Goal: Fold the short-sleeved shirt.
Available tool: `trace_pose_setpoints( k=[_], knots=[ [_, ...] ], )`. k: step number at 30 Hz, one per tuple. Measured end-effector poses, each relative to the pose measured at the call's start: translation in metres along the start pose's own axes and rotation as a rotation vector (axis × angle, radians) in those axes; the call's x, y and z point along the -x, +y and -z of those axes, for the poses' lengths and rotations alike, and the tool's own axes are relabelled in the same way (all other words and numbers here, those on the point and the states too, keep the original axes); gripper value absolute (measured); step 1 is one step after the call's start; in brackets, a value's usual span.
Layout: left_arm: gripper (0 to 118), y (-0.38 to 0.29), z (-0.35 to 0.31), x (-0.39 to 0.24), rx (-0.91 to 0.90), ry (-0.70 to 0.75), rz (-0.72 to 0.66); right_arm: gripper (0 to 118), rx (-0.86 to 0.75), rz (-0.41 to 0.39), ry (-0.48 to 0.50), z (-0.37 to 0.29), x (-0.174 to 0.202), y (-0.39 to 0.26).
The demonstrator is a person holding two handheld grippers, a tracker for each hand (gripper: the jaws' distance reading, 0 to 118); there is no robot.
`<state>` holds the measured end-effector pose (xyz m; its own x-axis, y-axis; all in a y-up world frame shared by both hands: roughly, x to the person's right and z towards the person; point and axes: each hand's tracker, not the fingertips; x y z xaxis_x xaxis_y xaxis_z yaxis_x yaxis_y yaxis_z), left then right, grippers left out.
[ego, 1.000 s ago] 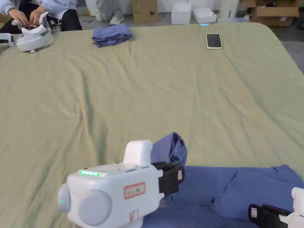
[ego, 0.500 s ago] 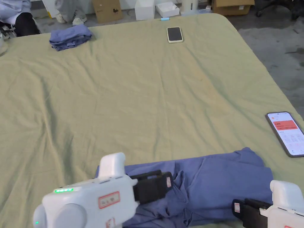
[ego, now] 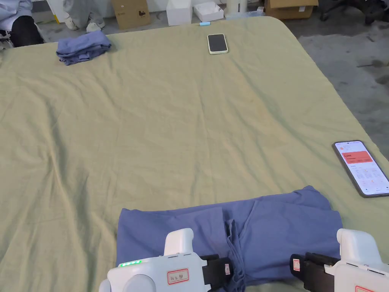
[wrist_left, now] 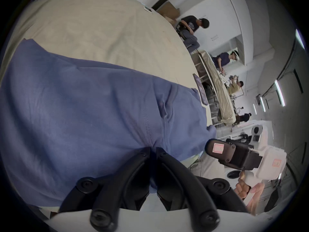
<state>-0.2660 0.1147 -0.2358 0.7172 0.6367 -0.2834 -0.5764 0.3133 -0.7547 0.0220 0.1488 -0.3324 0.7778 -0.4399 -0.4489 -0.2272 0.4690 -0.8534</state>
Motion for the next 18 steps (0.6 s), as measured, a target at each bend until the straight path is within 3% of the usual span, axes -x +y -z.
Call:
trace_pose_setpoints(
  k=[5, 6, 7, 9, 10, 14, 18],
  knots=[
    [7, 0.009, -0.036, 0.022, -0.059, -0.111, -0.103, 0, 0.013, -0.033, -0.014, 0.001, 0.006, 0.004],
    [14, 0.010, -0.050, 0.026, -0.100, -0.108, -0.118, 0, 0.012, -0.036, -0.018, 0.002, 0.008, 0.005],
    [34, 0.012, -0.065, 0.032, -0.138, -0.107, -0.125, 0, 0.014, -0.036, -0.018, 0.003, 0.009, 0.005],
    [98, 0.012, -0.091, 0.051, -0.207, -0.071, -0.162, 0, 0.017, -0.038, -0.015, 0.005, 0.013, 0.006],
    [110, 0.011, -0.104, 0.061, -0.241, -0.048, -0.185, 0, 0.021, -0.044, -0.013, 0.007, 0.016, 0.005],
    [111, 0.000, -0.144, 0.119, -0.332, -0.027, -0.302, 0, 0.050, -0.095, -0.026, 0.013, 0.029, 0.004],
    [111, -0.011, -0.140, 0.173, -0.314, -0.061, -0.437, 0, 0.061, -0.112, -0.021, 0.018, 0.039, 0.003]
  ],
)
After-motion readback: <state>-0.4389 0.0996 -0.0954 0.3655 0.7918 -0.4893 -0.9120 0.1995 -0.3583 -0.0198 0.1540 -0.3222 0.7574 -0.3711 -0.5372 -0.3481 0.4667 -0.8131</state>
